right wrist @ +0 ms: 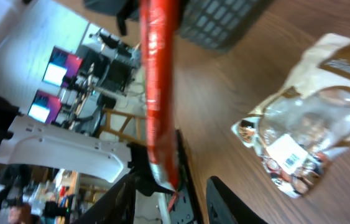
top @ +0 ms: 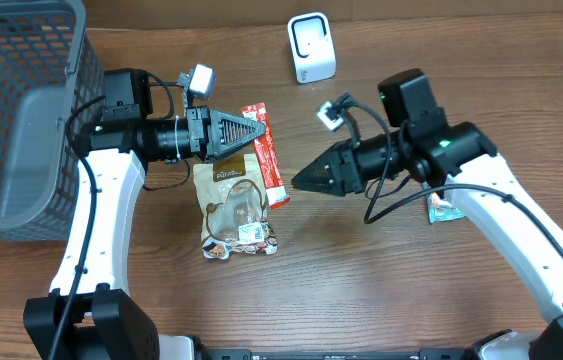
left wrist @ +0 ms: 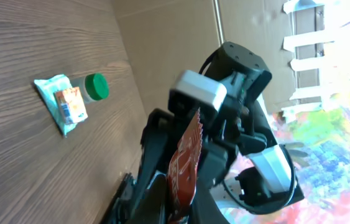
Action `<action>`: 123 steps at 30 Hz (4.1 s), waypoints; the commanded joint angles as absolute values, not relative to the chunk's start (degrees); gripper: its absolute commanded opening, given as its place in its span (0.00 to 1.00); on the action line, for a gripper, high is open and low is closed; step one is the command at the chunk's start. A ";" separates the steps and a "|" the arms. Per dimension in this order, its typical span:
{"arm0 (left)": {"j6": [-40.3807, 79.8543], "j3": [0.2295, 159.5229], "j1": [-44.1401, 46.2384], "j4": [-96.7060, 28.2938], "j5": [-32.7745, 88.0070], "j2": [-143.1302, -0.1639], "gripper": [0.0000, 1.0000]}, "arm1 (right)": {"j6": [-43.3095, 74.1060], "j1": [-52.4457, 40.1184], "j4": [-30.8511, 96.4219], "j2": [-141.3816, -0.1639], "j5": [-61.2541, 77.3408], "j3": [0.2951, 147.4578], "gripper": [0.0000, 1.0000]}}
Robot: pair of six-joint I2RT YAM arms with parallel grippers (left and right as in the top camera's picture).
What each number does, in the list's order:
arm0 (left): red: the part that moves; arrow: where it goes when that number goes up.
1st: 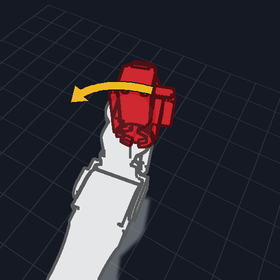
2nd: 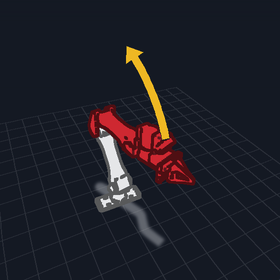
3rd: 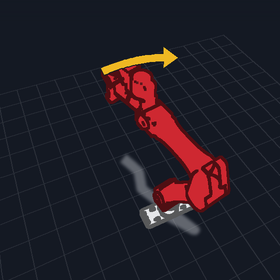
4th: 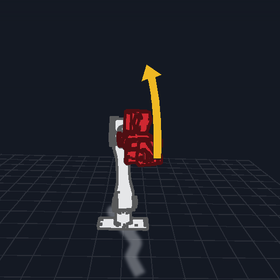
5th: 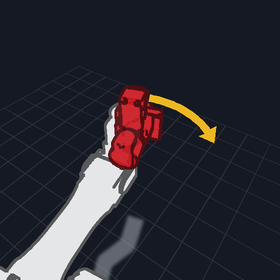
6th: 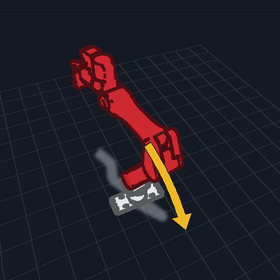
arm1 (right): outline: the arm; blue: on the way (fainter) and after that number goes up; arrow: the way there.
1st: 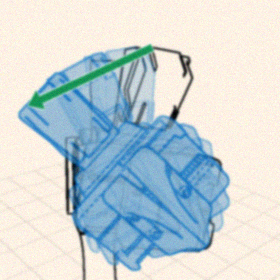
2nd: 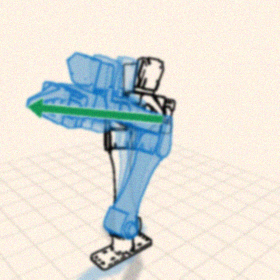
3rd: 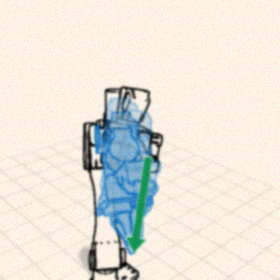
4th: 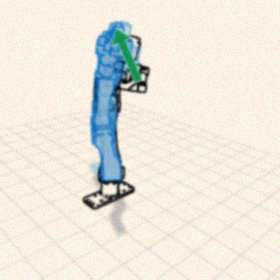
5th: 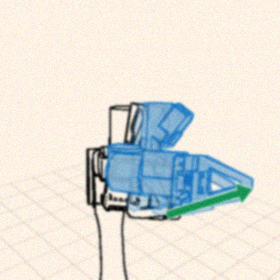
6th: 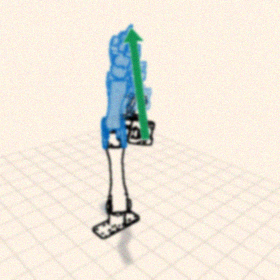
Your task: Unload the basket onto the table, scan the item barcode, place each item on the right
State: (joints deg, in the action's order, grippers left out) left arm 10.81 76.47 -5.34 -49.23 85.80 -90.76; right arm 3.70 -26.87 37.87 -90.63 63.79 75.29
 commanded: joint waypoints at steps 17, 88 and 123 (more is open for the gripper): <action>13.34 76.99 -5.19 -49.36 90.59 -90.65 0.04 | 2.13 -34.68 31.83 -90.06 58.06 75.26 0.35; 14.28 76.99 -5.26 -48.14 89.36 -90.65 0.04 | 3.75 -28.86 31.07 -90.13 54.48 74.22 0.40; 28.34 76.99 -5.26 -43.00 90.56 -90.65 0.04 | -4.99 -33.36 27.77 -90.13 52.05 74.19 0.29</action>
